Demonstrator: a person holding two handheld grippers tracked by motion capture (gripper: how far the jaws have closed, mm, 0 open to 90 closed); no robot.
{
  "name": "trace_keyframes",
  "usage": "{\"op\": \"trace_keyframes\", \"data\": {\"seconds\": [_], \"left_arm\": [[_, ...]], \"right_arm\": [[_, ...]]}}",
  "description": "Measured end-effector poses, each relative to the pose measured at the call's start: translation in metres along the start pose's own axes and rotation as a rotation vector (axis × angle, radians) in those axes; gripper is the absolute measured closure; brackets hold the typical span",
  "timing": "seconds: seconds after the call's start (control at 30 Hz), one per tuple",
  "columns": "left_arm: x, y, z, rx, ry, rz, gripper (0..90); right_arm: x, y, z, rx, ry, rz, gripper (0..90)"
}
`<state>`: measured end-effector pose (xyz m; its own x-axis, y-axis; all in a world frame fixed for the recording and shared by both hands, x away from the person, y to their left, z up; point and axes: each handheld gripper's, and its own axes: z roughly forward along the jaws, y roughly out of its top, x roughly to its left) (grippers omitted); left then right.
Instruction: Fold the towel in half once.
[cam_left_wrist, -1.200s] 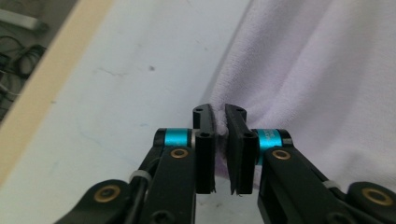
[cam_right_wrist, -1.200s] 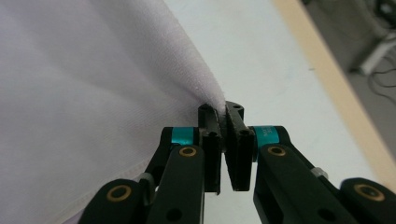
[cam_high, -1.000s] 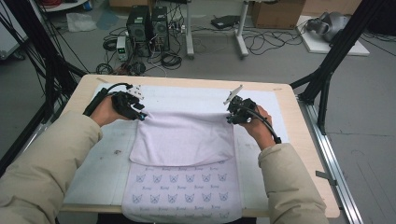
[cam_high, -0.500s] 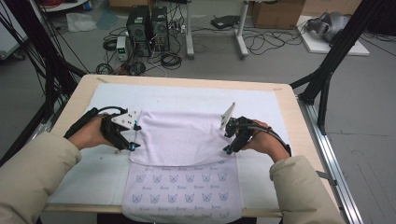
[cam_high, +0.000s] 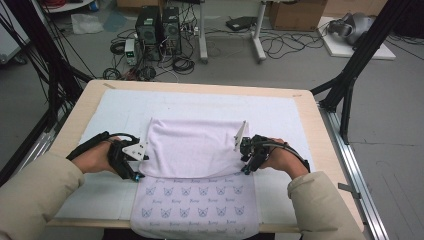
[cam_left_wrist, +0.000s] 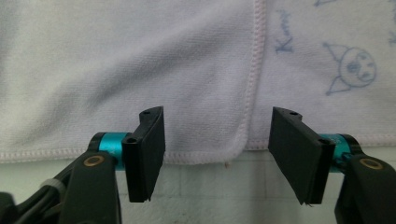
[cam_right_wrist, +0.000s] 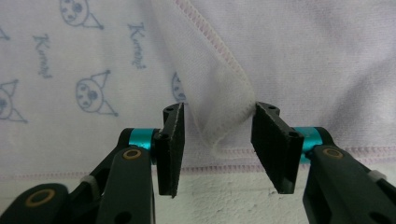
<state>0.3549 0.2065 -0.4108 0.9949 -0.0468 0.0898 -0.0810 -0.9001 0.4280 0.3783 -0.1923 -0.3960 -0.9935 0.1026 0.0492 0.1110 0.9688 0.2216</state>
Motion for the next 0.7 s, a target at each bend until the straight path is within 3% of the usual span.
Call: {"op": "trace_keyframes", "data": {"seconds": [0.1,0.23,0.3,0.53,0.7], "left_arm": [[0.0002,0.0000,0.0028,0.014,-0.007,-0.008,42.4],[0.0006,0.0008,0.0008,0.018,-0.007,-0.030,49.5],[0.0004,0.0010,-0.0004,0.022,-0.016,-0.040,60.3],[-0.0026,0.0038,-0.0001,0.044,-0.009,-0.029,67.7],[-0.0033,0.0058,-0.0018,0.055,-0.006,-0.052,77.5]], "right_arm": [[-0.0005,0.0018,0.0030,0.014,0.005,-0.018,60.3],[-0.0003,0.0034,0.0036,0.017,0.023,-0.035,75.6],[-0.0007,0.0030,0.0035,0.011,0.044,-0.036,82.1],[-0.0013,-0.0006,-0.0034,-0.029,0.053,-0.018,85.3],[-0.0015,-0.0015,-0.0039,-0.039,0.056,-0.020,85.9]]}}
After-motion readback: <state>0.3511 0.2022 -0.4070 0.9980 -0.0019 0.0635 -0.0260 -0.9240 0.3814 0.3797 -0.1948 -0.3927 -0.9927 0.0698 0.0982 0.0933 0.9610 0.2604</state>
